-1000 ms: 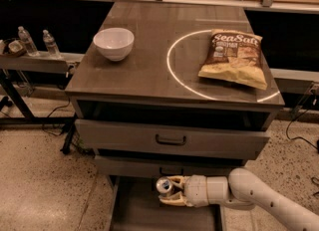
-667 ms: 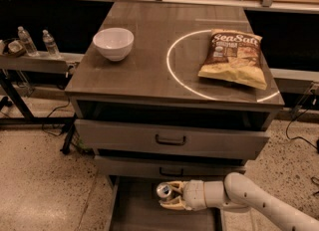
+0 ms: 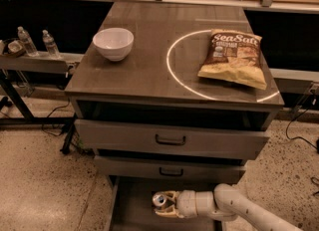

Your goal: Place redbull can into bottom drawer

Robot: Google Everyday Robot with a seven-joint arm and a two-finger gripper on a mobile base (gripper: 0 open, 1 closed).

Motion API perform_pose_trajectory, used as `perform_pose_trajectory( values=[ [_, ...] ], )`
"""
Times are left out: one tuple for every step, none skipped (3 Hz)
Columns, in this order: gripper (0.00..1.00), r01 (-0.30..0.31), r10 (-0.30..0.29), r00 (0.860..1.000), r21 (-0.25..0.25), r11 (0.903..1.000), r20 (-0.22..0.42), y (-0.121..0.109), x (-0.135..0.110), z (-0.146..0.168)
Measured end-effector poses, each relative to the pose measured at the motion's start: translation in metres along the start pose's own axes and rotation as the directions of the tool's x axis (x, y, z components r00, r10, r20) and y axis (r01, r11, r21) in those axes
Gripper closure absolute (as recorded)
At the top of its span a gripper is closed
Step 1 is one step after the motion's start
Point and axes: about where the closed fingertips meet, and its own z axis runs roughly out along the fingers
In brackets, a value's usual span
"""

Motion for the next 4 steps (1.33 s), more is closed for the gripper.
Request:
perform_pose_trajectory(
  values=[
    [1.0,0.004,-0.004,1.0,0.0,1.0,0.002,0.0,0.002,0.003],
    [1.0,0.036,-0.036,0.999,0.002,0.9994,0.017,-0.003,0.024,0.027],
    [1.0,0.064,-0.064,0.998,-0.005,0.9979,0.011,-0.01,0.056,0.053],
    [1.0,0.068,-0.068,0.998,-0.014,0.9976,0.017,-0.016,0.094,0.076]
  ],
)
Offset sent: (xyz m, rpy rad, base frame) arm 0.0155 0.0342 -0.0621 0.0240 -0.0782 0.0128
